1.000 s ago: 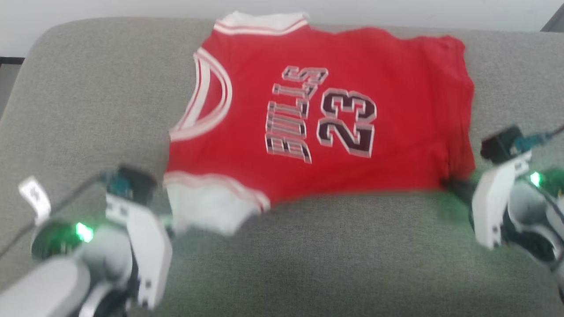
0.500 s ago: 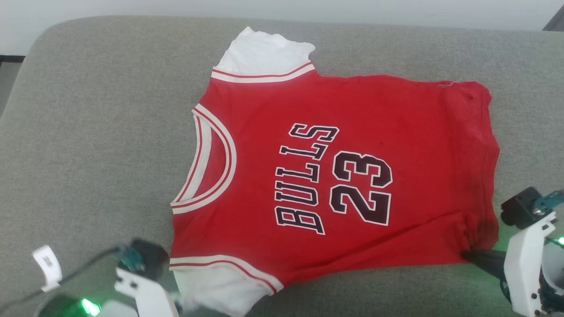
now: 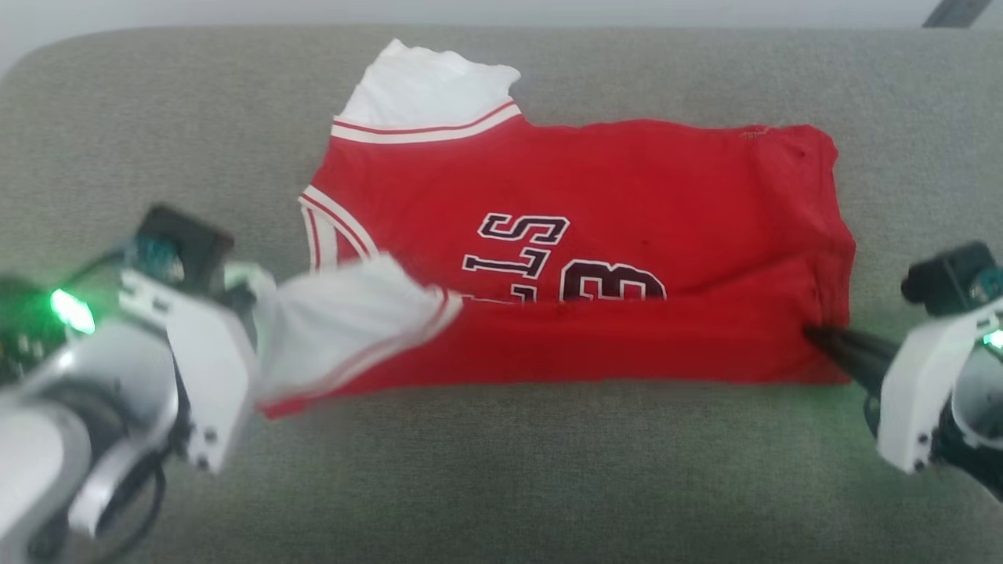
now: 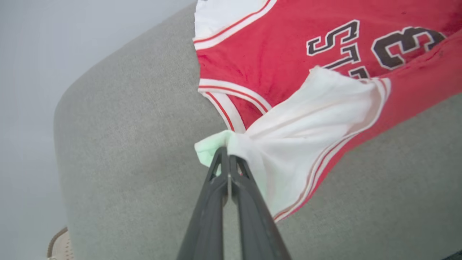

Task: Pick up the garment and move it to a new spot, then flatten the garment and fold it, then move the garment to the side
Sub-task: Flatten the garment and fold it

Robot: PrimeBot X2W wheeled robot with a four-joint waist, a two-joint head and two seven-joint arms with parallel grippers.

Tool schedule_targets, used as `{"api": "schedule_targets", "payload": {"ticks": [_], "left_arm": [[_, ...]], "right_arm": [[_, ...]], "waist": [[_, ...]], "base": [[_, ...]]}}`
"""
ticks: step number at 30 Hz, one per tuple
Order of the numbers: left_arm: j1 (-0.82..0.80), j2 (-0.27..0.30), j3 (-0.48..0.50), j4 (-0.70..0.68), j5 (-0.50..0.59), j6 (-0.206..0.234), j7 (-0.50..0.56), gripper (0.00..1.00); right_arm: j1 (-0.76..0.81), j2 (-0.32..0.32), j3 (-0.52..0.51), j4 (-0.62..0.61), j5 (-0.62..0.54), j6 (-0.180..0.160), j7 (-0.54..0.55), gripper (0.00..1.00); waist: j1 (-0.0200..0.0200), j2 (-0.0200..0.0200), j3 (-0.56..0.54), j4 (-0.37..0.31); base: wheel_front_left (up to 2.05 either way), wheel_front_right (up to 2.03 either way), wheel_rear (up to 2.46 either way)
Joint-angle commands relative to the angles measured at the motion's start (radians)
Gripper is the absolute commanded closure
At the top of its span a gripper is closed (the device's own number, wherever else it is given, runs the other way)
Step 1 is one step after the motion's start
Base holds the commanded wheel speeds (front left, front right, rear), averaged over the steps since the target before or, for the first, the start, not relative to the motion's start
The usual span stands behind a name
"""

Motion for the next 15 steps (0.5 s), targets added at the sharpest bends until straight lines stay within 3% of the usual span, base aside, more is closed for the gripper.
{"api": "schedule_targets", "payload": {"ticks": [1, 11, 15], "left_arm": [[-0.029, -0.006, 0.002, 0.021, 0.011, -0.015, -0.003, 1.00], [-0.262, -0.173, -0.063, 0.362, 0.054, -0.218, -0.044, 1.00], [-0.301, -0.237, -0.090, 0.496, 0.036, -0.271, -0.050, 1.00]], "right_arm": [[-0.020, 0.015, -0.010, 0.007, -0.018, -0.002, 0.002, 1.00], [-0.154, 0.153, -0.065, 0.134, -0.183, -0.002, 0.007, 1.00], [-0.184, 0.191, -0.050, 0.194, -0.204, -0.002, 0.017, 1.00]], "waist": [[0.0000, 0.0000, 0.009, -0.008], [0.0000, 0.0000, 0.069, -0.030], [0.0000, 0.0000, 0.087, -0.035]], "base": [[0.00, 0.00, 0.00], [0.00, 0.00, 0.00], [0.00, 0.00, 0.00]]}}
